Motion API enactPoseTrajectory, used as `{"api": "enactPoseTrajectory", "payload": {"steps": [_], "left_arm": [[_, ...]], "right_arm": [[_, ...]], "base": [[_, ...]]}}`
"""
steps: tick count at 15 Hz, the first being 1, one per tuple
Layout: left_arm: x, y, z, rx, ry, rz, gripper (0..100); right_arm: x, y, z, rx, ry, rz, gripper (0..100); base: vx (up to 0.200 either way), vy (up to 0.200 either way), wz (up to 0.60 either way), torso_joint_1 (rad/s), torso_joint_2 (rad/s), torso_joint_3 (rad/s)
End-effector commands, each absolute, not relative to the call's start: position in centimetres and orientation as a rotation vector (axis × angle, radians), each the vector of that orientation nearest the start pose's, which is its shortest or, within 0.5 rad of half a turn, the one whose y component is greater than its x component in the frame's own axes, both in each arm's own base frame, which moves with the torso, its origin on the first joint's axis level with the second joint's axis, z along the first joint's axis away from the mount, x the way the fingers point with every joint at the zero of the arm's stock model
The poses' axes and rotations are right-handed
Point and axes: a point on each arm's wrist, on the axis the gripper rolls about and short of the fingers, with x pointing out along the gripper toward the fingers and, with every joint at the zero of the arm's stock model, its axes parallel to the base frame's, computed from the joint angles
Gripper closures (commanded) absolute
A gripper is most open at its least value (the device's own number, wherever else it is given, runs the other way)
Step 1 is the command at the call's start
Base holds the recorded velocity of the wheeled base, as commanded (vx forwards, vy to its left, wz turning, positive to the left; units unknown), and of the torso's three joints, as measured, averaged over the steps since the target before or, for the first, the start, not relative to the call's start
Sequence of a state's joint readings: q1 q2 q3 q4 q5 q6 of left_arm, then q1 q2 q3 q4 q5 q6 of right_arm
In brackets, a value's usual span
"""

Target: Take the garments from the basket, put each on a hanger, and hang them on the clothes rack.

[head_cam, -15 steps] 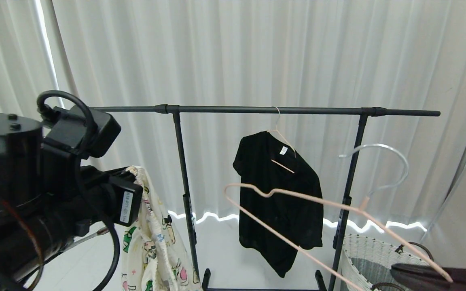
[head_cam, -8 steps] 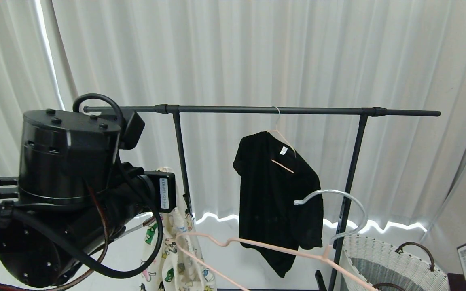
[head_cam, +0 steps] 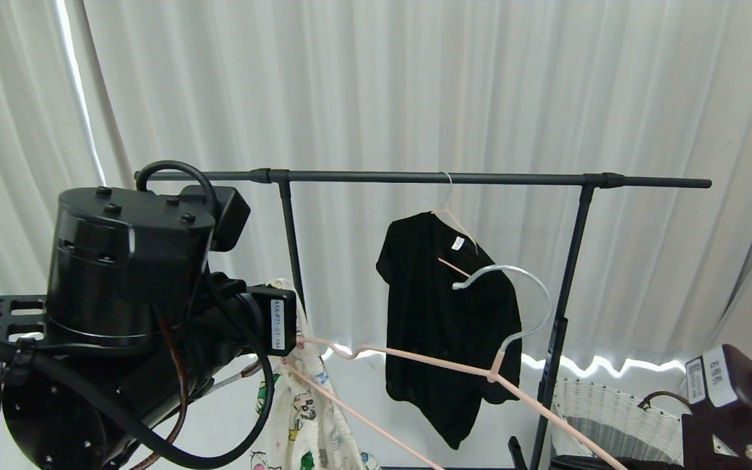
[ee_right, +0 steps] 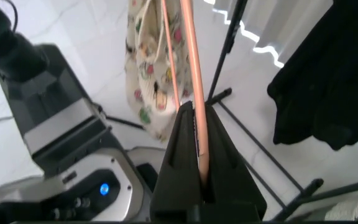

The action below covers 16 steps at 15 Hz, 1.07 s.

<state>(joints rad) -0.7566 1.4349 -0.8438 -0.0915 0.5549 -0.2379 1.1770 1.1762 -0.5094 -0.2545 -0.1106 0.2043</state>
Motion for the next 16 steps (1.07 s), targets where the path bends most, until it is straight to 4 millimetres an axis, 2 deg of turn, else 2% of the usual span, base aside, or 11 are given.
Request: {"api": "enactPoseTrajectory", "payload": {"steps": [1, 9, 12, 16], "left_arm": [[17.8, -15.2, 21.4, 0.07, 0.417, -0.15, 100], [16.6, -15.9, 22.2, 0.027, 0.396, -0.201, 100], [15.5, -17.0, 23.5, -0.01, 0.363, -0.273, 100], [14.5, -18.1, 24.6, -0.027, 0.335, -0.34, 100]], "right_arm": [[7.3, 16.5, 17.9, -0.087, 0.464, 0.993, 100], [10.3, 21.5, 15.9, -0.088, 0.468, 0.94, 100], [11.4, 24.0, 14.9, -0.062, 0.462, 0.931, 100], [12.1, 25.9, 15.1, -0.038, 0.44, 0.93, 100]], "base": [[0.0, 0.0, 0.0, 0.0, 0.0, 0.0], [0.0, 0.0, 0.0, 0.0, 0.0, 0.0], [0.0, 0.0, 0.0, 0.0, 0.0, 0.0], [0.0, 0.0, 0.0, 0.0, 0.0, 0.0]]}}
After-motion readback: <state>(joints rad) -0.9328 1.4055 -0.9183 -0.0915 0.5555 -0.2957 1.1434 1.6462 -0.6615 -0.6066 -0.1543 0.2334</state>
